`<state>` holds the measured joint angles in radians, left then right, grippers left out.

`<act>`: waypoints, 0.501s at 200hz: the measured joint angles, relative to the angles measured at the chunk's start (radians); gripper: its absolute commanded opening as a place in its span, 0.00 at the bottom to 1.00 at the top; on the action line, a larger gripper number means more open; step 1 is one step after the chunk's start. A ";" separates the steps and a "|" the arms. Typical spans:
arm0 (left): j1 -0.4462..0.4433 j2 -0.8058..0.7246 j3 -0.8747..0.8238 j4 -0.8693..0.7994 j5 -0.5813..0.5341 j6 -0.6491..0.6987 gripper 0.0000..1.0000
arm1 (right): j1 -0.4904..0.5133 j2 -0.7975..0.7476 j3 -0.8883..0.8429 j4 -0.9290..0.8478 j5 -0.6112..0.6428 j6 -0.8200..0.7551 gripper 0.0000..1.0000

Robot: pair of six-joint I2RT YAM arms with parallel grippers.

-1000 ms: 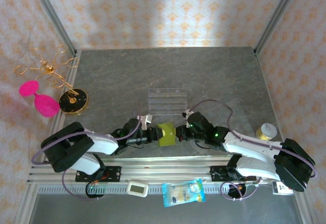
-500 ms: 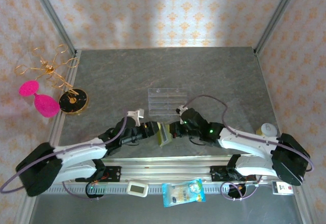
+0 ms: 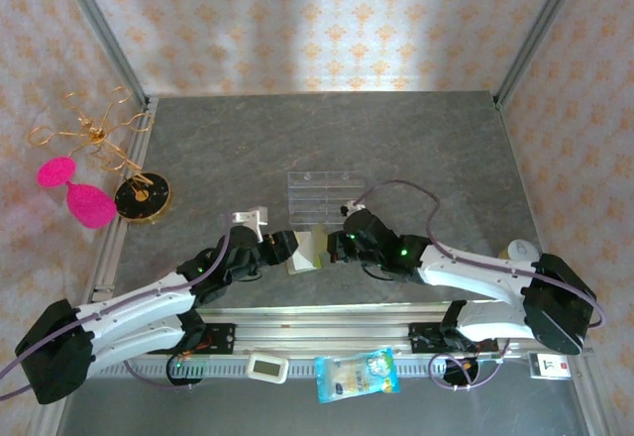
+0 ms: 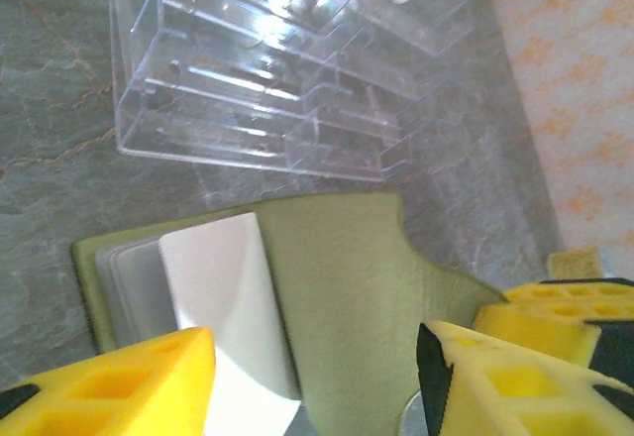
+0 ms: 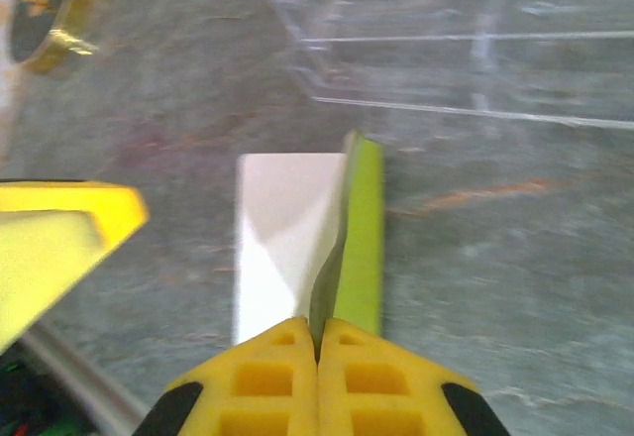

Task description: Take the credit cards out of the card holder

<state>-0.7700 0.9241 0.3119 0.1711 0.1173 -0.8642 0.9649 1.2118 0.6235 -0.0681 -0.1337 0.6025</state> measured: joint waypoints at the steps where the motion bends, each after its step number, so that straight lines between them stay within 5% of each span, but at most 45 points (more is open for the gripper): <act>1: 0.000 0.002 0.000 0.000 0.001 -0.001 0.48 | -0.002 0.000 -0.005 -0.001 0.005 0.000 0.00; 76: 0.000 0.191 0.013 0.050 0.018 0.010 0.32 | -0.074 0.105 -0.124 -0.037 0.109 0.027 0.00; 100: 0.000 0.240 0.029 0.082 0.039 0.026 0.26 | -0.074 0.113 -0.125 -0.036 0.126 0.027 0.18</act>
<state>-0.7696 1.1637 0.3408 0.2531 0.1566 -0.8387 0.8913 1.3251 0.4988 -0.1043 -0.0082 0.6300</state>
